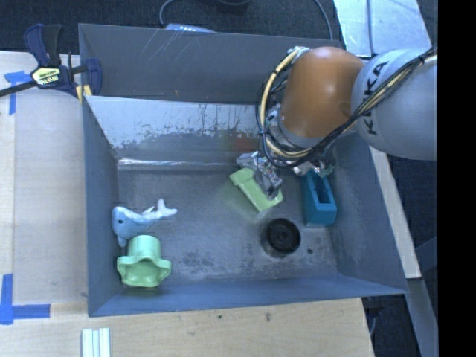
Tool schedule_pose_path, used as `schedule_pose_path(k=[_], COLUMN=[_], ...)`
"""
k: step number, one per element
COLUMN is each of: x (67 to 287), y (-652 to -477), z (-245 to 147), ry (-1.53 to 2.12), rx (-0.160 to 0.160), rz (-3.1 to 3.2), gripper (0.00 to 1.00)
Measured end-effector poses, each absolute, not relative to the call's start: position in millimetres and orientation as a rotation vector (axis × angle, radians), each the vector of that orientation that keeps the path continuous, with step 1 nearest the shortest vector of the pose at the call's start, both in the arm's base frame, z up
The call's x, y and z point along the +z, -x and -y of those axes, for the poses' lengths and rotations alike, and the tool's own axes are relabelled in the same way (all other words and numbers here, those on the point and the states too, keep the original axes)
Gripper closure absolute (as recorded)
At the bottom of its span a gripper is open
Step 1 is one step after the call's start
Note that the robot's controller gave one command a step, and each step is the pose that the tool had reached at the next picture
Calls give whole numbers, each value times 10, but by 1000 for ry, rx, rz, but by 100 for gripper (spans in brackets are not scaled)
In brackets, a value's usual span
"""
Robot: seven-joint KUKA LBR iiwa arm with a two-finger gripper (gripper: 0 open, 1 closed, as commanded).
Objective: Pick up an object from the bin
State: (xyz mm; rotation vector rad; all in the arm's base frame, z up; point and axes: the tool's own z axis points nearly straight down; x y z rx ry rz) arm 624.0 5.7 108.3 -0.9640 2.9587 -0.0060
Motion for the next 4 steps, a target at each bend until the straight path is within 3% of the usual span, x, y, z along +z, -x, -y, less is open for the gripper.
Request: schedule_pose_path(k=[4], x=[1082], y=[-6239], z=[-57], ry=[962], rx=[-5], rz=[-2960], gripper=[100])
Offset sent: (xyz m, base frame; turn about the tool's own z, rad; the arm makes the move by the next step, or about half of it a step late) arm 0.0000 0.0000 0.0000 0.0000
